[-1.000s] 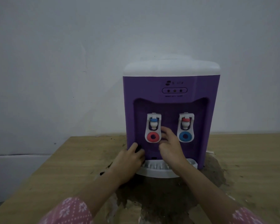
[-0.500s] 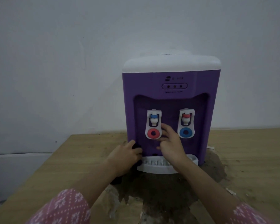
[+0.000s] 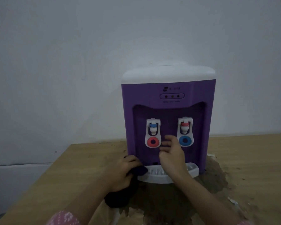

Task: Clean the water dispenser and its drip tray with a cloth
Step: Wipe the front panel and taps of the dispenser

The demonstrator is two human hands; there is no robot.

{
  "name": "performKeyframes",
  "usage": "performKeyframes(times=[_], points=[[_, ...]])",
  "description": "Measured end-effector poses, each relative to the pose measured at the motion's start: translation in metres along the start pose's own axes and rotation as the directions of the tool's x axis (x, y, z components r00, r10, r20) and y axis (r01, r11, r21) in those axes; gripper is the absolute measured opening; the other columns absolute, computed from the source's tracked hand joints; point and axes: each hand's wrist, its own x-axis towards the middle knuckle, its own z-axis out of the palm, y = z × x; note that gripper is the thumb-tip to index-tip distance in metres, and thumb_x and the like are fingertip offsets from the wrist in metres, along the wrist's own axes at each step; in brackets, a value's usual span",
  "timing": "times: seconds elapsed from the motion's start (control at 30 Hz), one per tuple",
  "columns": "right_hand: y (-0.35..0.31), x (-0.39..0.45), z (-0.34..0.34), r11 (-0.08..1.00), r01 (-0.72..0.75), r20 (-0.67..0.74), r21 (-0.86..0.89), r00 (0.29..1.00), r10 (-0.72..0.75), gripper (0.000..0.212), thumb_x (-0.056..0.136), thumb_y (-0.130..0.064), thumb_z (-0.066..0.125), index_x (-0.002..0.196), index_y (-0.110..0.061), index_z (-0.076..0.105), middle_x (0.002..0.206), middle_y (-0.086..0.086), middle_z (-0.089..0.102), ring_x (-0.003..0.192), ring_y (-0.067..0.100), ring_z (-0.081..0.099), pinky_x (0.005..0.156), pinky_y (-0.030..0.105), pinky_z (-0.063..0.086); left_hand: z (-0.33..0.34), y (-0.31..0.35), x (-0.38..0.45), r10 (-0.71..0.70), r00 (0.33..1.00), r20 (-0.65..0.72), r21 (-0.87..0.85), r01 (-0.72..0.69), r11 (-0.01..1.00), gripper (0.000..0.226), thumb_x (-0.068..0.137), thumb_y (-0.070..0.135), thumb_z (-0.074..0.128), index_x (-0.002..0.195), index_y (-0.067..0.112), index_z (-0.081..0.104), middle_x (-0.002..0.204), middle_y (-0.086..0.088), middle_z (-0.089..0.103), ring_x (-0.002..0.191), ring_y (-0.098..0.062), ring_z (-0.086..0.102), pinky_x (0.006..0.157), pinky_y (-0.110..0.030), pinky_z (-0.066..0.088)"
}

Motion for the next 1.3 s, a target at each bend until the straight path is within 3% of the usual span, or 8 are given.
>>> performKeyframes(times=[0.13, 0.3, 0.5, 0.67, 0.83, 1.0, 1.1, 1.3], points=[[-0.005, -0.016, 0.006, 0.981, 0.193, -0.097, 0.012, 0.977, -0.191, 0.028, 0.085, -0.001, 0.055, 0.086, -0.028, 0.050, 0.081, -0.003, 0.054, 0.070, -0.003, 0.052, 0.060, 0.007, 0.044, -0.021, 0.019, 0.001, -0.165, 0.884, -0.437, -0.401, -0.027, 0.916, 0.045, 0.084, 0.006, 0.062, 0.117, 0.034, 0.052, 0.118, 0.014, 0.055, 0.109, 0.005, 0.049, 0.098, -0.019, 0.042], [-0.020, -0.023, 0.018, 0.942, 0.184, 0.123, 0.280, 0.967, -0.225, 0.031, 0.095, -0.027, 0.043, 0.124, -0.028, 0.050, 0.115, -0.007, 0.060, 0.105, 0.004, 0.057, 0.090, 0.024, 0.048, -0.042, 0.069, 0.025, -0.313, 0.736, -0.601, -0.585, -0.138, 0.799, 0.041, 0.083, 0.021, 0.063, 0.120, 0.031, 0.050, 0.119, 0.011, 0.053, 0.108, 0.002, 0.051, 0.089, -0.011, 0.044], [-0.030, -0.018, -0.011, 0.871, 0.090, 0.106, 0.483, 0.981, -0.160, 0.024, 0.090, -0.039, 0.043, 0.109, -0.041, 0.056, 0.098, -0.021, 0.068, 0.093, -0.002, 0.063, 0.067, 0.011, 0.050, -0.046, 0.108, 0.041, -0.235, 0.906, -0.353, -0.838, -0.194, 0.511, 0.048, 0.079, 0.024, 0.041, 0.126, 0.038, 0.041, 0.133, 0.017, 0.044, 0.119, 0.013, 0.039, 0.096, -0.002, 0.029], [-0.038, -0.013, -0.045, 0.890, 0.215, -0.025, 0.402, 0.974, -0.224, 0.027, 0.089, -0.027, 0.055, 0.113, -0.038, 0.058, 0.099, -0.015, 0.070, 0.096, 0.003, 0.064, 0.071, 0.014, 0.051, -0.053, 0.121, 0.056, -0.086, 0.946, -0.313, -0.563, -0.113, 0.819, 0.039, 0.084, 0.038, 0.027, 0.115, 0.062, 0.029, 0.111, 0.055, 0.031, 0.112, 0.022, 0.015, 0.091, -0.001, 0.007], [-0.060, 0.015, -0.072, 0.892, 0.427, -0.381, -0.148, 0.807, -0.450, 0.046, 0.091, -0.017, 0.054, 0.135, -0.023, 0.043, 0.117, -0.004, 0.056, 0.105, 0.011, 0.054, 0.085, 0.015, 0.040, -0.077, 0.130, 0.081, -0.008, 0.849, -0.528, -0.210, -0.122, 0.970, 0.047, 0.079, 0.033, 0.047, 0.126, 0.034, 0.049, 0.120, 0.025, 0.049, 0.112, 0.008, 0.027, 0.087, -0.014, 0.015], [-0.075, 0.051, -0.085, 0.578, 0.468, -0.141, -0.668, 0.684, -0.716, 0.047, 0.094, -0.016, 0.049, 0.138, -0.025, 0.037, 0.142, 0.017, 0.033, 0.108, 0.030, 0.055, 0.070, 0.035, 0.053, -0.091, 0.140, 0.100, 0.005, 0.754, -0.656, -0.085, -0.081, 0.993, 0.054, 0.072, 0.022, 0.054, 0.125, 0.014, 0.052, 0.127, 0.002, 0.055, 0.123, -0.012, 0.039, 0.095, -0.022, 0.023], [-0.057, 0.062, -0.099, 0.548, 0.441, -0.108, -0.711, 0.701, -0.705, 0.049, 0.092, -0.012, 0.052, 0.138, -0.022, 0.039, 0.139, 0.020, 0.033, 0.091, 0.032, 0.059, 0.058, 0.031, 0.050, -0.094, 0.143, 0.108, 0.039, 0.753, -0.657, -0.029, -0.076, 0.997, 0.056, 0.070, 0.019, 0.055, 0.126, 0.011, 0.052, 0.126, -0.001, 0.055, 0.123, -0.018, 0.043, 0.097, -0.026, 0.027], [-0.044, 0.068, -0.119, 0.806, 0.238, -0.375, -0.541, 0.790, -0.485, 0.045, 0.095, -0.019, 0.046, 0.139, -0.023, 0.037, 0.138, 0.013, 0.034, 0.094, 0.028, 0.057, 0.069, 0.026, 0.042, -0.099, 0.141, 0.125, 0.136, 0.728, -0.672, 0.174, -0.023, 0.984, 0.067, 0.067, 0.019, 0.065, 0.130, 0.005, 0.048, 0.134, -0.010, 0.051, 0.129, -0.028, 0.042, 0.103, -0.036, 0.027]])
